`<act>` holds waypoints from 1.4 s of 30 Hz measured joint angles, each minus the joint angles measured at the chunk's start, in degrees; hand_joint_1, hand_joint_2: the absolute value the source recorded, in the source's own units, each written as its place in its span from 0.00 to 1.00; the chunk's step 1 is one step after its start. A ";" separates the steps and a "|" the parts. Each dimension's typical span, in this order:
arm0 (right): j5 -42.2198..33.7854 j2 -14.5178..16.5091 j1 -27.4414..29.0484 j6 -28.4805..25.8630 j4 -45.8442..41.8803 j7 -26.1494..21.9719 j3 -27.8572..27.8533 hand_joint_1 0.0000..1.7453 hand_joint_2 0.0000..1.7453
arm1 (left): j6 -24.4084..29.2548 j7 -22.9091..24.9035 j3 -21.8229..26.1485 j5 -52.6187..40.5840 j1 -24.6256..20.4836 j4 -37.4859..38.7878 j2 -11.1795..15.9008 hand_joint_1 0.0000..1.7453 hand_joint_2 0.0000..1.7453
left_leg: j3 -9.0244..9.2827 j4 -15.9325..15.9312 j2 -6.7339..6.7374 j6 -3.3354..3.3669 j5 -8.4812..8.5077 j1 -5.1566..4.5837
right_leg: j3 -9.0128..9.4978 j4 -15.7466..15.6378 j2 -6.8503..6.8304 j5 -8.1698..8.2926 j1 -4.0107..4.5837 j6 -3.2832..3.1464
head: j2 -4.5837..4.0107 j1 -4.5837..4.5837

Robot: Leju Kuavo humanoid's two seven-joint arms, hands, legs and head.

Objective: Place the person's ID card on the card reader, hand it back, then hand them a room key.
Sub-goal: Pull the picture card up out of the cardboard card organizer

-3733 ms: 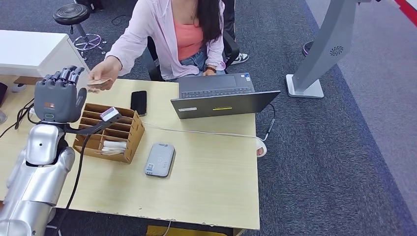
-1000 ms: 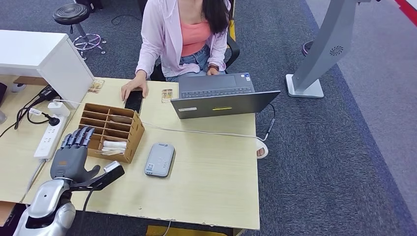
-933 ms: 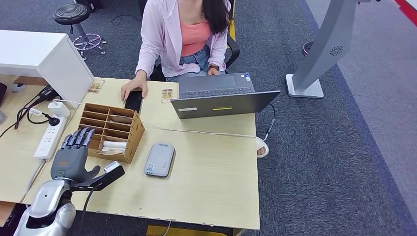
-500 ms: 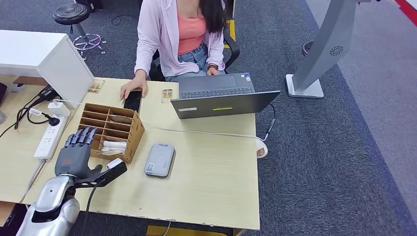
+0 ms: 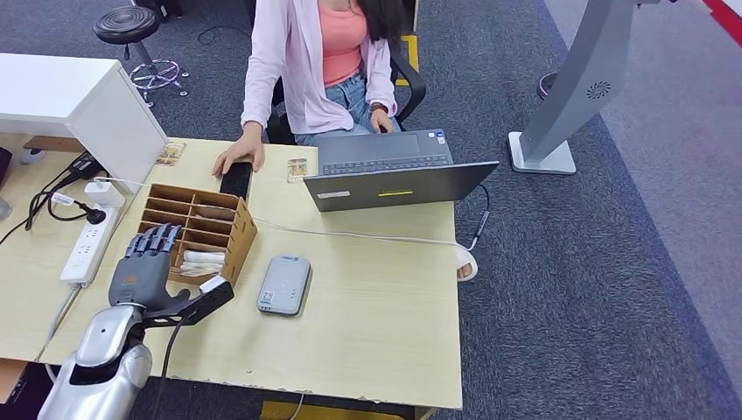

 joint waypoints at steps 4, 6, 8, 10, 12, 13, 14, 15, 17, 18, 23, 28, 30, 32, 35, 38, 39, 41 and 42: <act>0.00 0.00 -0.01 0.00 0.00 -0.12 0.00 0.00 1.00 | 0.31 -0.01 -0.26 -0.08 -0.30 0.41 -0.10 0.00 1.00 | 0.00 0.00 0.01 0.00 0.00 0.00 | 0.00 0.00 0.00 0.00 0.00 0.00 | 0.00 0.00; 0.00 0.00 -0.01 0.00 0.01 -0.14 0.00 0.00 1.00 | 0.34 -0.01 -0.29 -0.08 -0.33 0.53 -0.16 0.50 1.00 | 0.00 0.00 0.01 0.00 0.00 0.00 | 0.00 0.00 0.00 0.00 0.00 0.00 | 0.00 -0.01; 0.00 0.00 -0.01 -0.01 0.02 -0.14 0.00 0.00 1.00 | 0.61 -0.10 -0.30 -0.07 -0.34 0.66 -0.26 1.00 1.00 | 0.00 0.00 0.01 0.00 0.00 0.00 | 0.00 0.00 0.00 0.00 0.00 0.00 | 0.00 -0.01; 0.01 0.00 -0.01 -0.02 0.02 -0.15 0.00 0.00 1.00 | 1.53 -0.31 -0.30 0.06 -0.33 0.73 -0.36 1.00 1.00 | 0.00 0.00 0.01 0.00 0.00 0.00 | 0.00 0.00 0.00 0.00 0.00 0.00 | 0.00 0.00; 0.08 0.00 -0.01 -0.02 0.02 -0.18 0.00 0.00 1.00 | 2.72 -0.62 -0.30 0.22 -0.31 0.74 -0.44 1.00 1.00 | 0.00 0.00 0.01 0.00 0.00 0.00 | 0.00 0.00 0.00 0.00 0.00 0.00 | 0.00 0.01; 0.12 0.00 -0.01 -0.02 0.02 -0.21 0.00 0.00 1.00 | 3.17 -0.80 -0.30 0.26 -0.29 0.74 -0.48 1.00 1.00 | 0.00 0.00 0.01 0.00 0.00 0.00 | 0.00 0.00 0.00 0.00 0.00 0.00 | 0.00 0.01; 0.16 0.00 -0.01 -0.02 0.02 -0.25 0.00 0.00 1.00 | 3.49 -1.00 -0.30 0.30 -0.27 0.74 -0.51 1.00 1.00 | -0.01 0.00 0.00 0.00 0.00 0.00 | 0.00 0.00 0.00 0.00 0.00 0.00 | 0.00 0.01; 0.18 0.00 -0.01 -0.02 0.02 -0.28 0.00 0.00 1.00 | 3.68 -1.15 -0.30 0.33 -0.24 0.74 -0.54 1.00 1.00 | -0.01 0.00 0.00 0.00 0.00 0.00 | 0.00 0.00 0.00 0.00 0.00 0.00 | 0.00 0.01; 0.19 0.00 -0.01 -0.02 0.02 -0.33 0.00 0.00 1.00 | 3.89 -1.27 -0.30 0.44 -0.20 0.74 -0.55 1.00 1.00 | -0.01 0.00 0.00 0.00 0.00 0.00 | 0.00 0.00 0.00 0.00 0.00 0.00 | 0.00 0.00; 0.20 0.00 -0.01 -0.01 0.02 -0.34 0.00 0.00 1.00 | 3.95 -1.28 -0.30 0.52 -0.17 0.74 -0.55 1.00 1.00 | -0.01 0.00 0.00 0.00 0.00 0.00 | 0.01 0.00 0.00 0.00 0.00 0.00 | 0.00 0.00; 0.25 0.00 -0.01 0.01 0.02 -0.36 0.00 0.00 1.00 | 4.35 -1.33 -0.30 0.93 0.12 0.74 -0.53 1.00 1.00 | -0.01 0.00 0.00 0.00 0.00 0.00 | 0.01 0.00 0.00 0.00 0.00 0.00 | 0.00 0.01; 0.27 0.00 -0.01 0.00 0.02 -0.38 0.00 0.00 1.00 | 4.37 -1.38 -0.30 1.07 0.45 0.71 -0.53 1.00 1.00 | -0.01 0.00 0.00 0.00 0.00 0.00 | 0.01 0.00 0.00 0.00 0.00 0.00 | 0.00 0.01; 0.29 0.00 -0.01 0.00 0.03 -0.40 0.00 0.00 1.00 | 4.43 -1.39 -0.30 1.11 0.52 0.70 -0.53 1.00 1.00 | -0.01 0.00 0.00 0.00 0.00 0.00 | 0.01 0.00 0.00 0.00 0.00 0.00 | 0.00 0.01; 0.32 0.00 -0.01 0.00 0.04 -0.45 0.00 0.00 1.00 | 4.69 -1.44 -0.30 1.12 0.56 0.70 -0.53 1.00 1.00 | -0.01 0.00 0.00 0.00 0.00 0.00 | 0.01 0.00 0.00 0.00 0.00 0.00 | 0.00 0.01; 0.54 0.00 -0.01 0.01 0.04 -0.51 0.00 0.00 1.00 | 5.80 -1.69 -0.30 1.07 0.49 0.64 -0.53 1.00 1.00 | 0.00 0.00 0.00 0.00 0.00 0.00 | 0.00 0.00 0.00 0.00 0.00 0.00 | 0.00 0.01; 0.75 0.00 -0.01 0.02 0.04 -0.72 0.00 0.00 1.00 | 6.83 -2.21 -0.30 0.83 -0.03 0.44 -0.52 1.00 1.00 | 0.00 0.00 0.00 0.00 0.00 0.00 | 0.00 0.00 0.00 0.00 0.00 0.00 | 0.00 0.00; 0.83 0.00 -0.01 0.02 0.04 -0.86 0.00 0.00 1.00 | 7.21 -2.29 -0.30 0.68 -0.40 0.33 -0.50 1.00 1.00 | 0.00 0.00 0.00 0.00 0.00 0.00 | 0.00 0.00 0.00 0.00 0.00 0.00 | 0.00 -0.01; 1.03 0.00 -0.01 0.03 0.04 -1.17 0.01 0.00 1.00 | 7.86 -2.33 -0.30 0.36 -1.62 0.16 -0.45 1.00 1.00 | 0.00 0.00 -0.01 0.00 0.01 0.00 | 0.00 0.00 -0.01 0.01 0.00 0.00 | 0.00 -0.01; 1.12 0.00 -0.01 0.04 0.04 -1.28 0.01 0.00 1.00 | 7.99 -2.33 -0.30 0.26 -2.46 0.13 -0.40 1.00 1.00 | -0.01 0.01 -0.01 0.01 0.02 0.00 | 0.01 0.00 -0.01 0.01 0.00 0.00 | 0.00 -0.01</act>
